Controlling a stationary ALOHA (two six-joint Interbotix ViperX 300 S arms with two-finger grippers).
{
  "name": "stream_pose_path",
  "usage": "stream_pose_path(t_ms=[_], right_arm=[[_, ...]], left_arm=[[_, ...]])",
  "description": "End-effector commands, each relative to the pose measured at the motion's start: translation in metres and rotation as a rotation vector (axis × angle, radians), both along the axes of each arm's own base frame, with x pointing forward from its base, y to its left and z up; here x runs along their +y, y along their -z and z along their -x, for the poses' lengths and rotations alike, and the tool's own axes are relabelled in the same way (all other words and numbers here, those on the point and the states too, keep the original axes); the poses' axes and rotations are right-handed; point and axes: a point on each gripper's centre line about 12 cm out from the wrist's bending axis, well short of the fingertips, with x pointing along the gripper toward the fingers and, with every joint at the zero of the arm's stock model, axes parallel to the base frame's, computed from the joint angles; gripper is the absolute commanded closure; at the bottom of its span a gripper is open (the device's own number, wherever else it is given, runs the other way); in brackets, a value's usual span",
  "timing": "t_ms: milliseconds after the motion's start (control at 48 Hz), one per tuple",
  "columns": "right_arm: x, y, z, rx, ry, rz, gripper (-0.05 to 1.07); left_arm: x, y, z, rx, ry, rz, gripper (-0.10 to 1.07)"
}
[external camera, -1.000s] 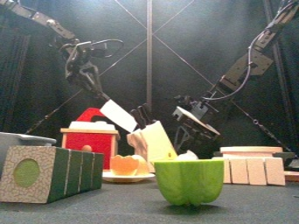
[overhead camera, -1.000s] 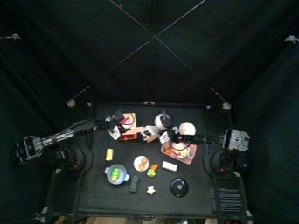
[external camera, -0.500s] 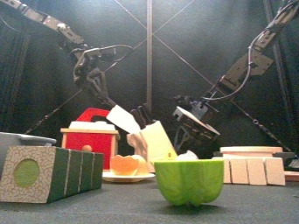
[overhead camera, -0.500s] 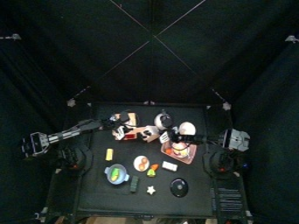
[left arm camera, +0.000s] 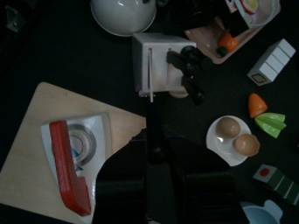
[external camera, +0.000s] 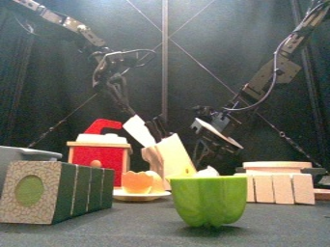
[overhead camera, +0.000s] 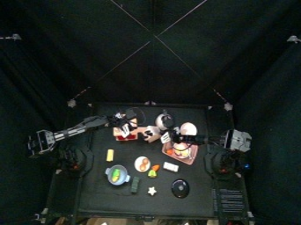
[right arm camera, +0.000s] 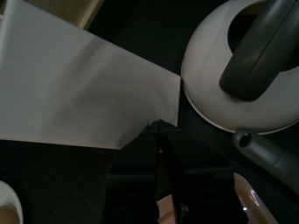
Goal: Place cleaver back in holder
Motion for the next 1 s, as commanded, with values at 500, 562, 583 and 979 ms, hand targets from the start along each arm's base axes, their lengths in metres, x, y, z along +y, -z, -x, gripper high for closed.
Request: stream_pose_path(t_ms=[500,562,583,979], right_arm=[[0.001,-0.006,-0.005,-0.019,-0.010,0.005,0.65],[0.001,-0.006,-0.006,-0.019,-0.011,0.004,0.65],[0.001,-0.006,-0.006,-0.019,-0.011,0.004,0.65],[0.001,-0.006,-0.006,-0.020,-0.011,0.004,0.65]], left_arm=[[0.020,0.007,-0.035,-0.030,-0.016,-0.014,0.52],[0.022,0.010,-0.039,-0.032,-0.017,-0.016,0.50],[0.023,0.011,-0.040,-0.029,-0.017,-0.014,0.50],[0.025,0.014,-0.048,-0.037,-0.016,-0.018,0.22]])
